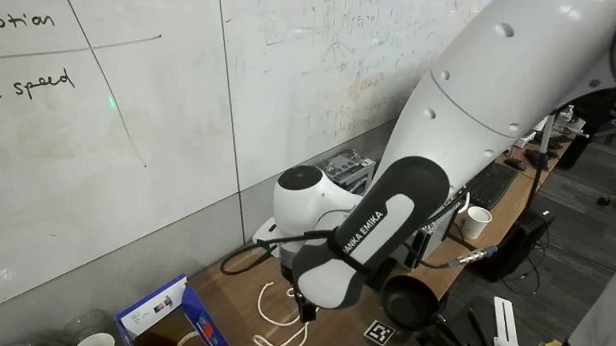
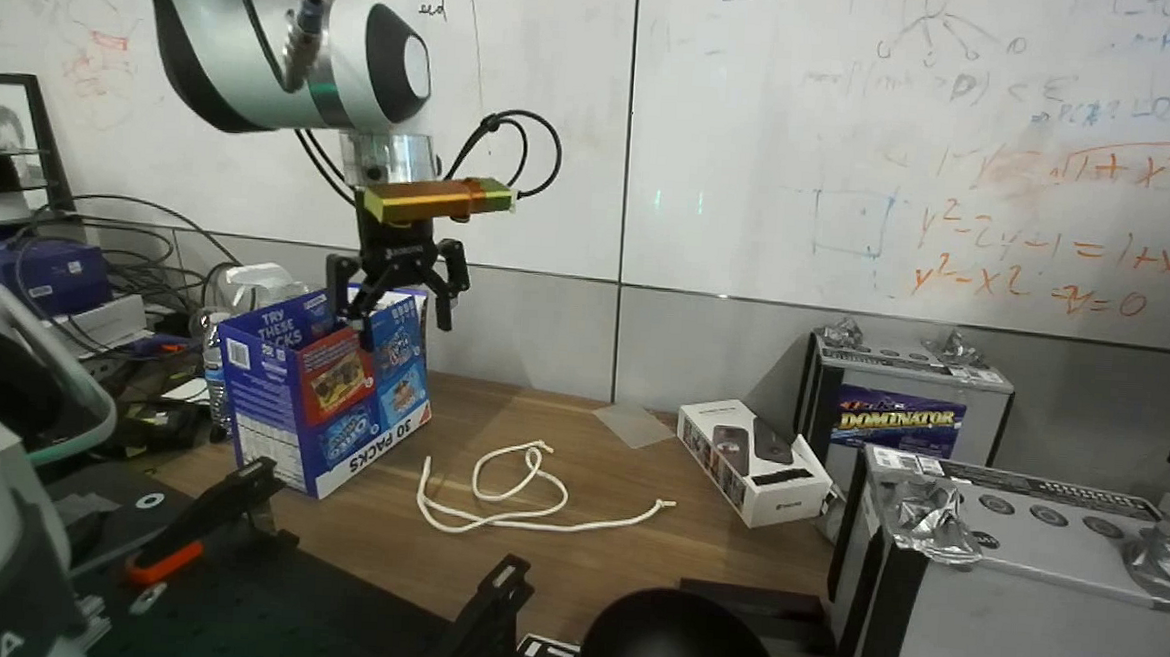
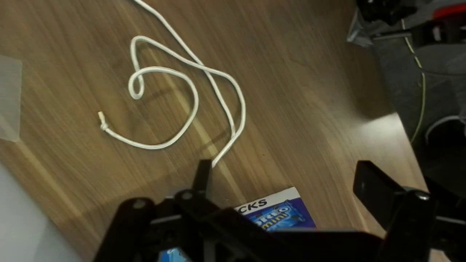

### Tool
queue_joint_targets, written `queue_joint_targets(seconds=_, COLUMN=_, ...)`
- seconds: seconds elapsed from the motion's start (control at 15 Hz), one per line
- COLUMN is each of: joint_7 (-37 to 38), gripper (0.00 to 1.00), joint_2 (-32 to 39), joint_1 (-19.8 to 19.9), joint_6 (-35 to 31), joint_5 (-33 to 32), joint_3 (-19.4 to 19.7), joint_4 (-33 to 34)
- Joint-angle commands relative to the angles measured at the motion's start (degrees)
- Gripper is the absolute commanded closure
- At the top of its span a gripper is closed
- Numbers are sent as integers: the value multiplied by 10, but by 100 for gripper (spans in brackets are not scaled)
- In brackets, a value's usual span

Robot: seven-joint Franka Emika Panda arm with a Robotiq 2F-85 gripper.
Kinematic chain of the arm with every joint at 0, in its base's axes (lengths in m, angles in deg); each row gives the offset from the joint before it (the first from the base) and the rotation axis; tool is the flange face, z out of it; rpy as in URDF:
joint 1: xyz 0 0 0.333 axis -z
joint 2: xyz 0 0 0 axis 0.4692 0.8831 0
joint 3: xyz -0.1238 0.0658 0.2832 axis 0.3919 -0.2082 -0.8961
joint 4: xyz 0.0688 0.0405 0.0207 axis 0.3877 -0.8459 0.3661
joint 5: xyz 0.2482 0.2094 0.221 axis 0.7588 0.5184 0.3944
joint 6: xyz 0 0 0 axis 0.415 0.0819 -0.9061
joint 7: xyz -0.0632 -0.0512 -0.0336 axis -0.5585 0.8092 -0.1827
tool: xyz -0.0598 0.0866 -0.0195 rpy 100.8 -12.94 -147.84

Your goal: Put the ropes in the box

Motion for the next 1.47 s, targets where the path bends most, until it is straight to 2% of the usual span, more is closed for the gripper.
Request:
queue_joint_targets(seconds=0.0, joint_7=94, gripper=0, joint_2=45, joint_1=-10, joint_6=-96, joint_5=-161, joint_3=37, joint_4=-1)
queue_joint_targets(seconds=0.07, joint_7=115, gripper=0, joint_2=61, joint_1=-32, joint_6=-116, joint_5=-188, joint_3=66, joint_4=7)
queue_joint_targets(seconds=0.2, joint_7=144, gripper=0, joint_2=103, joint_1=-30, joint_6=-186, joint_5=-208, joint_3=80, joint_4=20)
queue_joint_targets(seconds=0.33, joint_7=138, gripper=0, joint_2=144, joint_1=-32, joint_6=-229, joint_5=-213, joint_3=91, joint_4=36)
queue_joint_targets(seconds=0.4, joint_7=106, gripper=0, joint_2=173, joint_1=-16, joint_6=-237, joint_5=-208, joint_3=76, joint_4=48)
queue_joint_targets(seconds=0.47, joint_7=76, gripper=0, joint_2=199, joint_1=23, joint_6=-230, joint_5=-209, joint_3=37, joint_4=61)
queue_joint_targets(seconds=0.67, joint_7=4, gripper=0, joint_2=261, joint_1=63, joint_6=-199, joint_5=-217, joint_3=-2, joint_4=99)
queue_joint_targets(seconds=0.8, joint_7=-42, gripper=0, joint_2=291, joint_1=76, joint_6=-177, joint_5=-218, joint_3=-14, joint_4=126)
queue_joint_targets(seconds=1.0, joint_7=-88, gripper=0, joint_2=327, joint_1=65, joint_6=-155, joint_5=-218, joint_3=7, joint_4=166)
queue_joint_targets(seconds=1.13, joint_7=-100, gripper=0, joint_2=341, joint_1=49, joint_6=-164, joint_5=-222, joint_3=34, joint_4=181)
queue_joint_targets(seconds=1.2, joint_7=-91, gripper=0, joint_2=348, joint_1=33, joint_6=-179, joint_5=-224, joint_3=55, joint_4=188)
queue_joint_targets(seconds=1.27, joint_7=-66, gripper=0, joint_2=353, joint_1=1, joint_6=-203, joint_5=-234, joint_3=94, joint_4=193)
queue_joint_targets(seconds=1.4, joint_7=-64, gripper=0, joint_2=366, joint_1=-26, joint_6=-227, joint_5=-240, joint_3=133, joint_4=200)
